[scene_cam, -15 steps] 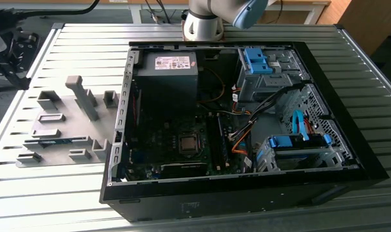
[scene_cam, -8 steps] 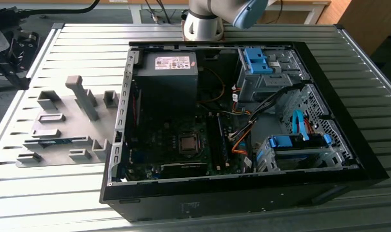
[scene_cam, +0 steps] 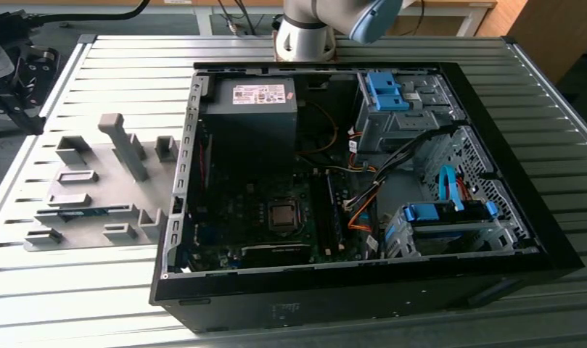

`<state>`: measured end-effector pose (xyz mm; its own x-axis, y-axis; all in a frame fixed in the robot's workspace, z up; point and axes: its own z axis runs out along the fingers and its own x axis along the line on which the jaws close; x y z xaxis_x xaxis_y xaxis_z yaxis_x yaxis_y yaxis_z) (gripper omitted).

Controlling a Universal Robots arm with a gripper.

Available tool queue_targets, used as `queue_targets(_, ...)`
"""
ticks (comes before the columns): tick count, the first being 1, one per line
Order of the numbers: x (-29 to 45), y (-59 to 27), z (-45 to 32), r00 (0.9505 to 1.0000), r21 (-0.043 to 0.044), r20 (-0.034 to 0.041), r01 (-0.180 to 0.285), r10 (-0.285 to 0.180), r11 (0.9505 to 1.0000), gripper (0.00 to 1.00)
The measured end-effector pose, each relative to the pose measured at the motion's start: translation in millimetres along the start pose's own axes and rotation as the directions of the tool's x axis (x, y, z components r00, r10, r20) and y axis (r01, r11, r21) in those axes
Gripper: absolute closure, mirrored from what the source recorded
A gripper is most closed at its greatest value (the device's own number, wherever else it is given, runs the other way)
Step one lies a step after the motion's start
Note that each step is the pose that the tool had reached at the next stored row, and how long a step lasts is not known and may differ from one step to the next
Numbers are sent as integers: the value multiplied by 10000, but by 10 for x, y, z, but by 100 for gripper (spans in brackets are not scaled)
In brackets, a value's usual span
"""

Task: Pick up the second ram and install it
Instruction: 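Pick up the second ram and move it above second insertion slot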

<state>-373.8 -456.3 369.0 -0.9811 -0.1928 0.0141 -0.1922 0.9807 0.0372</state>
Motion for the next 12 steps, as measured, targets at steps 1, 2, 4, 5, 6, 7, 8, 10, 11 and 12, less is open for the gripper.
queue_targets(1, 0, 0, 0, 10000, 0, 0, 1, -1, 10000, 89)
queue_targets(2, 0, 0, 0, 10000, 0, 0, 1, -1, 10000, 89)
queue_targets(4, 0, 0, 0, 10000, 0, 0, 3, -3, 10000, 89)
queue_targets(5, 0, 0, 0, 10000, 0, 0, 3, -3, 10000, 89)
queue_targets(6, 0, 0, 0, 10000, 0, -1, 7, -7, 10000, 89)
queue_targets(7, 0, 0, 0, 10000, 0, 0, 12, -12, 10000, 89)
queue_targets(8, 0, 0, 0, 10000, 1, -1, 19, -19, 10000, 89)
queue_targets(10, 0, 0, 0, 10000, 1, -2, 41, -41, 10000, 89)
queue_targets(11, 0, 0, 0, 10000, 1, -2, 58, -58, 10000, 89)
queue_targets(12, 0, 0, 0, 10000, 1, -4, 81, -81, 10000, 89)
